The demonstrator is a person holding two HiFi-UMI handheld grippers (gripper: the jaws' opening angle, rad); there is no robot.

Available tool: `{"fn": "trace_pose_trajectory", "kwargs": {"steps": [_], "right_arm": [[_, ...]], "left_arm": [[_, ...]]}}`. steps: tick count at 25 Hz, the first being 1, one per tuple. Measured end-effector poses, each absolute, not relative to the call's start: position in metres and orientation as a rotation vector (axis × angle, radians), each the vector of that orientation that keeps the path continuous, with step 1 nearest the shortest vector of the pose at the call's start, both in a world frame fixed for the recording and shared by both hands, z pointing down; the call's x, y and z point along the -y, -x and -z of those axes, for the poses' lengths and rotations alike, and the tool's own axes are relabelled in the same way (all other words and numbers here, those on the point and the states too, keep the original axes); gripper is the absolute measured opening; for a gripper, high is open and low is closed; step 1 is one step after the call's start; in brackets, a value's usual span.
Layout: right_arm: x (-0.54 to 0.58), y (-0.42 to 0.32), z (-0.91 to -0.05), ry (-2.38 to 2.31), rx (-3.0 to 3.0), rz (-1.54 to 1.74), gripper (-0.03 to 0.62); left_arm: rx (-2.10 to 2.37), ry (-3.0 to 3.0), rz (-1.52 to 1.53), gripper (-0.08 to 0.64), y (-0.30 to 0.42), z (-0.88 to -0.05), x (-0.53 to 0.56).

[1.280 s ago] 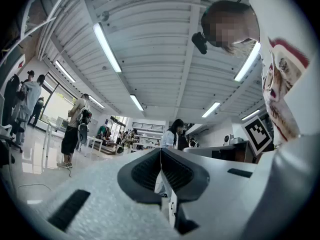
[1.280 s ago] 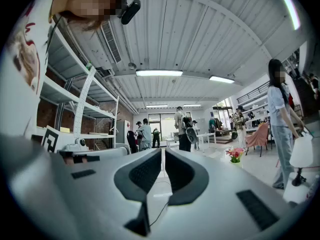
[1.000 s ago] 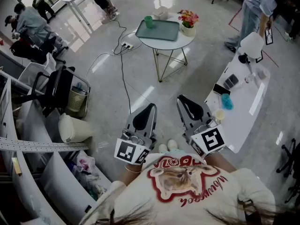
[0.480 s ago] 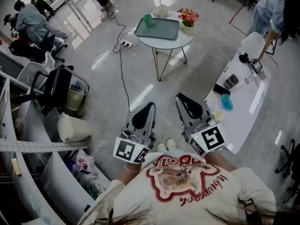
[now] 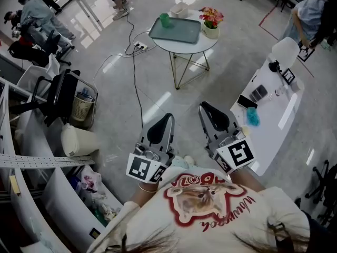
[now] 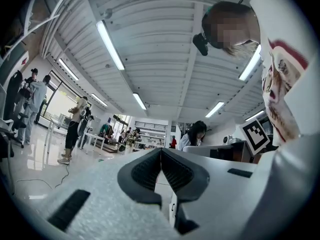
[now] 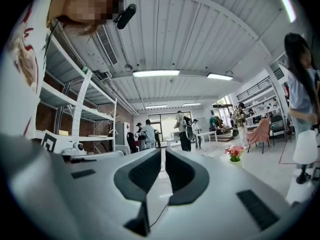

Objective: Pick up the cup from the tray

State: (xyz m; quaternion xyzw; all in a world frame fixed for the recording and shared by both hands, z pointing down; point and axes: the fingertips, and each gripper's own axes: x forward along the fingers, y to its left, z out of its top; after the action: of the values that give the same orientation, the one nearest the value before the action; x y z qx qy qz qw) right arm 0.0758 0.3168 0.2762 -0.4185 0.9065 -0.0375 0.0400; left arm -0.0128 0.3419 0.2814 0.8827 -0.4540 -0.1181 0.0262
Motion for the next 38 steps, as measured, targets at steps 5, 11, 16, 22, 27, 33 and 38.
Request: {"fn": "trace_pose_trajectory", "kwargs": {"steps": [5,11,16,22,27,33,38], "right_arm": [[-0.307,-0.074,-0.281,1.26,-2.78,0.151,0.044],[-0.286,-0.071,-0.278,1.244,-2.762,0.153,0.044],[-0.262,-0.069,-0.282,1.269,-2.752,0.163,0.044],[-0.219,-0.064,-0.288,1.315,-2.743,0.163,0.044],[-0.166,-0.044,-0.285,1.325,-2.738,0.155,0.044],[-0.082,-0.02,-0.279,1.341,-2.718,0.152,0.044],[-0.022,-0.01,-0.272,1.382,-2.677,0.148,0.044]], "left_arm": [[1.438,-2.708,0.342,0.014,0.016,-0.284,-0.336],[1.473,-2.709,0.335,0.014,0.025,-0.285,-0.317],[1.467,-2.717,0.329,0.015,0.03,-0.292,-0.293],[1.433,-2.726,0.325,0.014,0.038,-0.299,-0.246],[1.411,-2.79,0.272,0.015,0.049,-0.295,-0.192],[1.379,-2.798,0.271,0.015,0.073,-0.292,-0.106],[1.342,-2.825,0.263,0.015,0.088,-0.286,-0.046]]}}
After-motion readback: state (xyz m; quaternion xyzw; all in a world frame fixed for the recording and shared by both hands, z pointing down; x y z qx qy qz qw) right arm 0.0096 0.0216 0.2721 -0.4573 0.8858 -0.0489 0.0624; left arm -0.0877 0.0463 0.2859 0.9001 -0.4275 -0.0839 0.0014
